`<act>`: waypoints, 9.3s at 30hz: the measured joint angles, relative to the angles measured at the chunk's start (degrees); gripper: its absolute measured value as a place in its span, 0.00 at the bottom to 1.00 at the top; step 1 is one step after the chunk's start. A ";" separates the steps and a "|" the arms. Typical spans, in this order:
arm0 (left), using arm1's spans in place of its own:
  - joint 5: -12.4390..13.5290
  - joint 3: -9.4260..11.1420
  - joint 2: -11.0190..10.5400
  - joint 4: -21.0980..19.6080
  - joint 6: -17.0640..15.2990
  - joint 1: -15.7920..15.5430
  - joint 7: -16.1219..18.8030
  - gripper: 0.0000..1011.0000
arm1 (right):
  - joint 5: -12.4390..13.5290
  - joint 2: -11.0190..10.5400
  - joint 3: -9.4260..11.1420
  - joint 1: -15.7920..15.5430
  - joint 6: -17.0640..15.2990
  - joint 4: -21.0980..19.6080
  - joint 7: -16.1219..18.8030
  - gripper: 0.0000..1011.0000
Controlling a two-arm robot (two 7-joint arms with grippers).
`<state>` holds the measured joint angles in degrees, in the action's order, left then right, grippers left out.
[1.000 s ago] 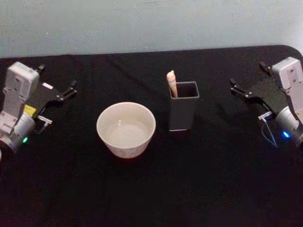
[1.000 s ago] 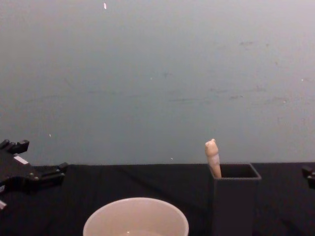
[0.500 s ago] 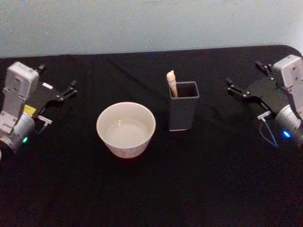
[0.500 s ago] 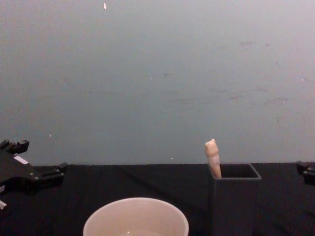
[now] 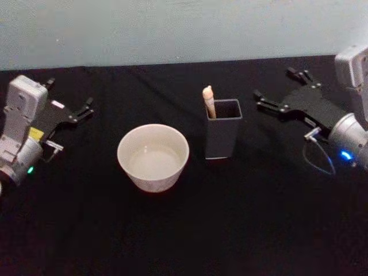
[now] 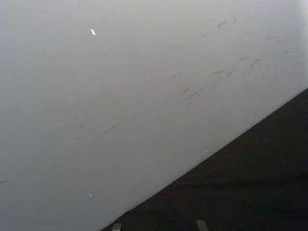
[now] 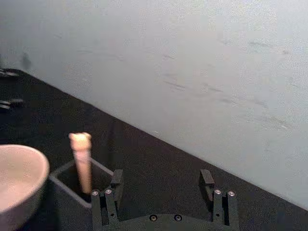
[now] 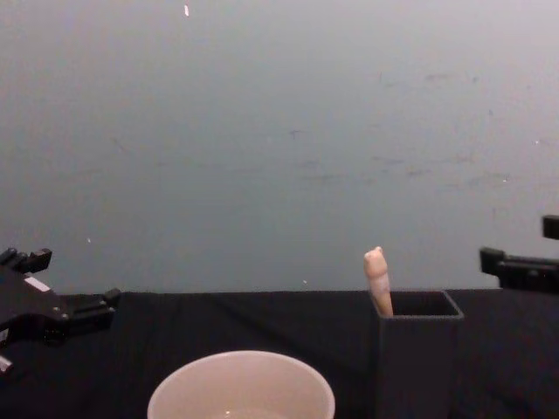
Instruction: Pick up the stirring spoon with one hand, stir inside the cup, then place it back in its original position.
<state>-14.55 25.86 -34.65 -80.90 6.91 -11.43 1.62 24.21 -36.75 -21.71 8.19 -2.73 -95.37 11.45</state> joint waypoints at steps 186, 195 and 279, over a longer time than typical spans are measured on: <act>0.00 0.00 0.00 0.00 0.00 0.00 0.00 0.99 | -2.61 20.27 -8.77 6.06 1.77 7.82 12.34 0.19; 0.00 0.00 0.00 0.00 0.00 0.00 0.00 0.99 | -5.25 21.98 -9.71 7.08 3.01 11.84 12.53 0.19; 0.00 0.00 0.00 0.00 0.00 0.00 0.00 0.99 | -7.62 23.64 -9.43 7.60 2.88 12.27 12.12 0.19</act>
<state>-14.55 25.86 -34.65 -80.90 6.91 -11.43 1.62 16.58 -13.11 -31.14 15.79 0.14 -83.10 23.57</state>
